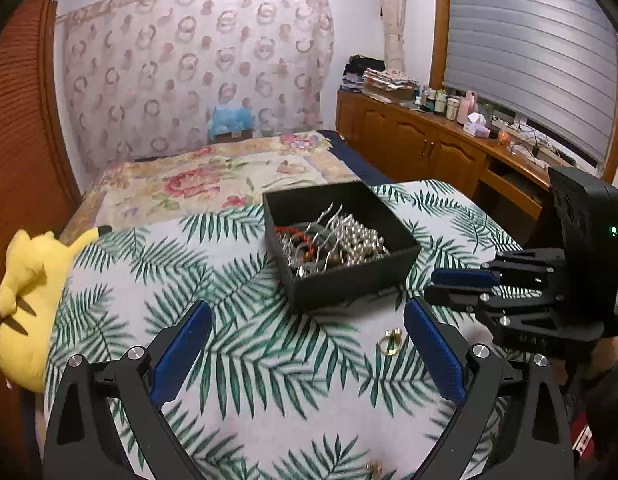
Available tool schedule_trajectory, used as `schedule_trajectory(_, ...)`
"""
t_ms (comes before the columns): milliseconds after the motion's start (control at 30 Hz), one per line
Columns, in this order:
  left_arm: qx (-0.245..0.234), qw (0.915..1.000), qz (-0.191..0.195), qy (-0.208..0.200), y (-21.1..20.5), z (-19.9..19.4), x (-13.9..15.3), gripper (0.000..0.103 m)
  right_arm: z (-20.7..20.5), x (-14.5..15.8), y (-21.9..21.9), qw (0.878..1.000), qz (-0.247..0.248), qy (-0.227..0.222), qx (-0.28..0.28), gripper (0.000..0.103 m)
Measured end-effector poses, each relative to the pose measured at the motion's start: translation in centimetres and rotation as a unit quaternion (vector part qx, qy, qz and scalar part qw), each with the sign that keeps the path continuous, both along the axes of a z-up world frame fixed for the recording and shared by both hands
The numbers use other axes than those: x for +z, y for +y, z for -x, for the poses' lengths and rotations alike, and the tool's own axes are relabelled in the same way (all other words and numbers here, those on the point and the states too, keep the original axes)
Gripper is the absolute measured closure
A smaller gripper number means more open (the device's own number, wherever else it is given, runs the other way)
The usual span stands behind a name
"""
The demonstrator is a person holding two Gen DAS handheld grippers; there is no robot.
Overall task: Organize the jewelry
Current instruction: 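Open both tools to release the hairpins into the box, then grasp the small earring with the left tool while the right tool grasps the gold ring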
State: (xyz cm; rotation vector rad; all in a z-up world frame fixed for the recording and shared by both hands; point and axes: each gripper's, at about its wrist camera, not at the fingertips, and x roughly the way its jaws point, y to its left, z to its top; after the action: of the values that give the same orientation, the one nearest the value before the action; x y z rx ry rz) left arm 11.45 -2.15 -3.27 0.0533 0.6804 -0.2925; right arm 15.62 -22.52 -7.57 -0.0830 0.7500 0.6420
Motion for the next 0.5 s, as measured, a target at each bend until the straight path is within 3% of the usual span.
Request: schedule_trajectory(500, 0.013, 0.9993, 0.010, 0.035, 2.5, 2.7, -3.2, 0.010, -0.6, -2.9, 3.4, 0.998, 0.043, 0.040, 0.026, 0.079)
